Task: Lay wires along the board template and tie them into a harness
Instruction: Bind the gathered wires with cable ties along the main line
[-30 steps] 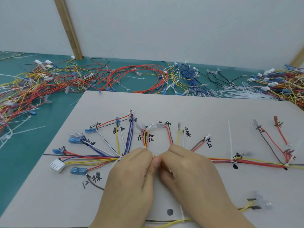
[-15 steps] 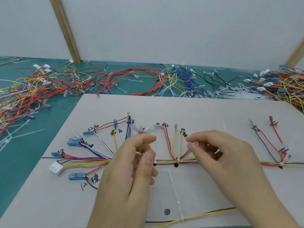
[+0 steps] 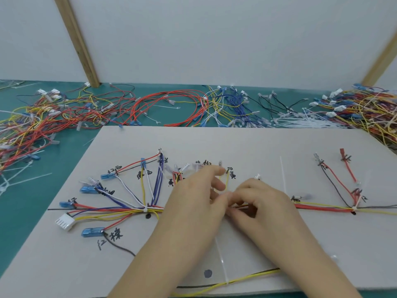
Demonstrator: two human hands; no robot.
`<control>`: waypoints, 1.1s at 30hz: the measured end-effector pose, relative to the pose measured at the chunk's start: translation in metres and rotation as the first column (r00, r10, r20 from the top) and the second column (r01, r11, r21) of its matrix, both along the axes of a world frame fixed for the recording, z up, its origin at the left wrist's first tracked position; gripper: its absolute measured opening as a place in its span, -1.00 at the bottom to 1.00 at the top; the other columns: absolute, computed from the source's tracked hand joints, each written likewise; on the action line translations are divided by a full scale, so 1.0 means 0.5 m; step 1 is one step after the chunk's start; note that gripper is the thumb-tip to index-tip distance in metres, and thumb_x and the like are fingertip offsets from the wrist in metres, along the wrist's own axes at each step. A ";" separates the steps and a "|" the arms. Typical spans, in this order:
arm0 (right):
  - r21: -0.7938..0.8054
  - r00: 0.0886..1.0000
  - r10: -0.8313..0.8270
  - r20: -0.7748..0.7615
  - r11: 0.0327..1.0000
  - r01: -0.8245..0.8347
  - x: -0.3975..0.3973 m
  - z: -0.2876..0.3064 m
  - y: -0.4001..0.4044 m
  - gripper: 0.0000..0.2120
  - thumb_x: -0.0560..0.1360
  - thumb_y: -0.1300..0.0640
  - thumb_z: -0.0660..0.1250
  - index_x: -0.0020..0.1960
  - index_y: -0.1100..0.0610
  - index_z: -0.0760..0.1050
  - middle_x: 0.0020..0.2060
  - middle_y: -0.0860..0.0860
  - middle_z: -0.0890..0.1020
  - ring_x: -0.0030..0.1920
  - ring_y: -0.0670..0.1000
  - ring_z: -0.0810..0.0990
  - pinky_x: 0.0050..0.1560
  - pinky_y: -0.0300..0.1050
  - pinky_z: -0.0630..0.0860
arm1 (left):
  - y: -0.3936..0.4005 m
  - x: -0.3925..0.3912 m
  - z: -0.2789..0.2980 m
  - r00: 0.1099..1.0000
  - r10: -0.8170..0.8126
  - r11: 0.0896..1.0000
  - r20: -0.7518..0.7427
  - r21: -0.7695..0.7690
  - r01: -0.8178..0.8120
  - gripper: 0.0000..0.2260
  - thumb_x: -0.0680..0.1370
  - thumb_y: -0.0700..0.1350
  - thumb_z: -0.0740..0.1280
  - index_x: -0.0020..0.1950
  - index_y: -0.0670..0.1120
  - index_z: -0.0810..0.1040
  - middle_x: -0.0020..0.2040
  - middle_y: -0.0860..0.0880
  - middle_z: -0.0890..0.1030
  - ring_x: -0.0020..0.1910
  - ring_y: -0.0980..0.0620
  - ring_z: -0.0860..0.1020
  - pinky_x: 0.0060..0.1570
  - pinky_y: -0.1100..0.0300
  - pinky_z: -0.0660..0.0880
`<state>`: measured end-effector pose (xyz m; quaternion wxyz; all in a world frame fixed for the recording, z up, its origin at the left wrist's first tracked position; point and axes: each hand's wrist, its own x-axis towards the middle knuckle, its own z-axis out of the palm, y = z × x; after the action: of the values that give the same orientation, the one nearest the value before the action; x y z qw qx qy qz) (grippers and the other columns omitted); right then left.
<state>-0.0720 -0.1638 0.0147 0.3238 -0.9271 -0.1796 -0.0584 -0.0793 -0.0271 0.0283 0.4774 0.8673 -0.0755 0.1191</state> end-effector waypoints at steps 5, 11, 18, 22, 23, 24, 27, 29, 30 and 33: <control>-0.006 0.999 0.019 0.045 1.000 -0.019 -0.003 -0.004 -0.001 -0.73 0.37 0.11 0.39 -0.37 -0.17 0.39 -0.39 -0.22 0.41 -0.30 -0.24 0.42 -0.25 -0.34 0.32 | 0.009 -0.019 -0.008 0.994 -0.087 0.995 0.066 0.057 0.083 -0.94 0.43 -0.09 0.39 -0.22 0.07 0.59 -0.31 0.20 0.59 -0.21 0.27 0.51 -0.26 0.52 0.34; -0.254 0.955 0.100 0.278 0.967 -0.027 -0.014 0.003 0.008 -0.93 0.25 0.10 0.27 -0.40 0.05 0.47 -0.40 -0.10 0.50 -0.37 -0.03 0.51 -0.48 -0.18 0.39 | 0.020 -0.054 -0.034 0.968 -0.177 0.957 0.179 0.261 0.126 -0.85 0.39 -0.07 0.23 -0.27 -0.01 0.59 -0.31 0.16 0.59 -0.28 0.25 0.45 -0.25 0.53 0.32; -0.394 0.934 0.133 0.333 0.919 0.010 -0.014 0.005 0.015 -0.77 0.06 0.11 0.42 -0.44 0.05 0.35 -0.44 -0.08 0.46 -0.44 -0.02 0.47 -0.58 -0.24 0.23 | 0.010 -0.057 -0.039 0.958 -0.137 0.957 0.253 0.282 0.063 -0.81 0.41 -0.09 0.17 -0.30 -0.05 0.57 -0.34 0.10 0.57 -0.31 0.15 0.45 -0.32 0.31 0.38; -0.309 0.938 0.081 0.337 0.951 0.029 -0.017 -0.009 0.023 -0.95 0.17 0.13 0.17 -0.44 0.06 0.30 -0.43 -0.05 0.44 -0.44 0.01 0.46 -0.59 -0.21 0.30 | 0.002 -0.044 -0.057 0.963 -0.133 0.971 0.237 0.226 0.078 -0.85 0.39 -0.12 0.18 -0.30 -0.03 0.51 -0.34 0.17 0.51 -0.31 0.19 0.43 -0.33 0.39 0.35; -0.291 0.942 0.072 0.328 0.956 0.028 -0.017 -0.013 0.024 -0.96 0.19 0.13 0.13 -0.43 0.06 0.30 -0.43 -0.04 0.45 -0.44 0.01 0.46 -0.59 -0.21 0.30 | -0.005 -0.034 -0.067 0.977 -0.148 0.959 0.150 0.264 0.105 -0.85 0.41 -0.16 0.15 -0.28 0.01 0.48 -0.32 0.20 0.45 -0.27 0.18 0.45 -0.30 0.39 0.36; -0.272 0.949 0.068 0.308 0.962 0.019 -0.018 -0.016 0.024 -0.94 0.20 0.12 0.09 -0.43 0.07 0.30 -0.43 -0.03 0.45 -0.45 0.02 0.45 -0.59 -0.21 0.31 | -0.016 -0.020 -0.077 0.990 -0.133 0.938 0.054 0.328 0.109 -0.81 0.45 -0.18 0.09 -0.26 0.07 0.41 -0.29 0.20 0.37 -0.18 0.14 0.48 -0.25 0.36 0.38; -0.229 0.958 0.073 0.279 0.974 -0.007 -0.020 -0.019 0.022 -0.89 0.22 0.13 0.07 -0.43 0.10 0.34 -0.42 0.00 0.45 -0.45 0.03 0.45 -0.54 -0.14 0.33 | -0.014 -0.008 -0.103 0.985 -0.170 0.947 0.034 0.281 0.154 -0.83 0.49 -0.08 0.07 -0.26 0.09 0.36 -0.29 0.23 0.33 -0.07 0.11 0.51 -0.17 0.27 0.41; -0.218 0.965 0.067 0.253 0.976 -0.011 -0.020 -0.013 0.019 -0.92 0.24 0.18 0.15 -0.42 0.10 0.37 -0.42 -0.01 0.46 -0.44 0.02 0.45 -0.47 -0.17 0.28 | -0.001 -0.025 -0.079 0.974 -0.203 0.959 0.100 0.219 0.178 -0.92 0.42 -0.03 0.14 -0.18 0.09 0.42 -0.27 0.23 0.46 -0.21 0.26 0.48 -0.22 0.33 0.42; -0.227 0.966 0.071 0.249 0.974 -0.014 -0.018 -0.010 0.015 -0.93 0.24 0.21 0.23 -0.41 0.09 0.41 -0.41 -0.02 0.47 -0.43 0.02 0.47 -0.42 -0.15 0.29 | 0.007 -0.033 -0.071 0.970 -0.200 0.964 0.141 0.205 0.169 -0.91 0.40 -0.01 0.17 -0.14 0.10 0.42 -0.21 0.19 0.50 -0.24 0.27 0.48 -0.24 0.34 0.43; -0.207 0.986 0.127 0.110 0.973 -0.102 -0.015 0.005 -0.019 -0.89 0.38 0.17 0.36 -0.12 0.02 0.59 -0.24 -0.16 0.46 -0.22 -0.14 0.49 -0.19 -0.27 0.37 | 0.014 -0.042 -0.062 0.978 -0.132 0.988 0.159 0.097 0.117 -0.78 0.36 0.08 0.15 -0.02 0.24 0.43 -0.06 0.26 0.50 -0.23 0.29 0.49 -0.23 0.33 0.46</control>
<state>-0.0794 -0.1732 0.0174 0.2198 -0.9377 -0.2576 -0.0782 -0.1002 -0.0202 -0.0028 0.4378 0.8679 -0.1742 0.1571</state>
